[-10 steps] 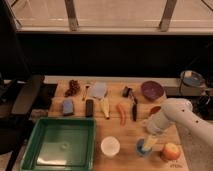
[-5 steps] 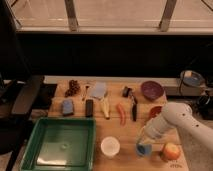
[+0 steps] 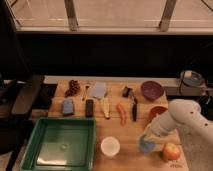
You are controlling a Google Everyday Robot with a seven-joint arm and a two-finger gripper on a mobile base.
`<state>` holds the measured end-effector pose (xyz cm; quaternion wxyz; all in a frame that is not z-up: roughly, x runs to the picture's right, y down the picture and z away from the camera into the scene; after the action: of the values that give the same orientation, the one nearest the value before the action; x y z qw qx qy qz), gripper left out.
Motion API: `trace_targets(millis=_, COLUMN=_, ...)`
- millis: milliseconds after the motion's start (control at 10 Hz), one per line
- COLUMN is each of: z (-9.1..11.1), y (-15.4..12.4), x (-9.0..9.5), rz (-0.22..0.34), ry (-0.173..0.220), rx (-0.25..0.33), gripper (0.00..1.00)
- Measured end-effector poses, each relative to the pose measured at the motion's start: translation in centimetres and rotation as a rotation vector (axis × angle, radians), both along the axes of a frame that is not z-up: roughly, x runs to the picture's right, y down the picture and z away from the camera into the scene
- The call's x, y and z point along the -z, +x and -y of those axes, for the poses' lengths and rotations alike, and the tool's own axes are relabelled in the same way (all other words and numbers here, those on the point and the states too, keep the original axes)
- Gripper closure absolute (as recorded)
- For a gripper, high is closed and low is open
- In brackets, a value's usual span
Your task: Stack cups into tray
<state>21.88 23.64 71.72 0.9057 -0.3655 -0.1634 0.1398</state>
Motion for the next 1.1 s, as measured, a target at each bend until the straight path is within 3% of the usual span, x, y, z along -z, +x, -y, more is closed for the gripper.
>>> trace_targets(millis=300, z=5.7, y=1.2, x=2.7, rz=-0.034, ry=0.060, rx=0.017, gripper=1.00)
trace_targets(millis=500, z=9.1, y=0.2, x=3.9, rz=-0.022, ry=0.109, rx=0.040, gripper=1.00)
trace_targets(millis=600, z=9.7, y=-0.8, x=4.3, rz=-0.006, ry=0.117, rx=0.054, gripper=1.00)
trace_targets(millis=900, z=10.4, y=-7.2, x=5.5, rz=0.069, ry=0.141, rx=0.071, gripper=1.00)
trace_targets(millis=1100, z=10.4, y=-7.9, x=5.7, rz=0.075, ry=0.141, rx=0.071, gripper=1.00)
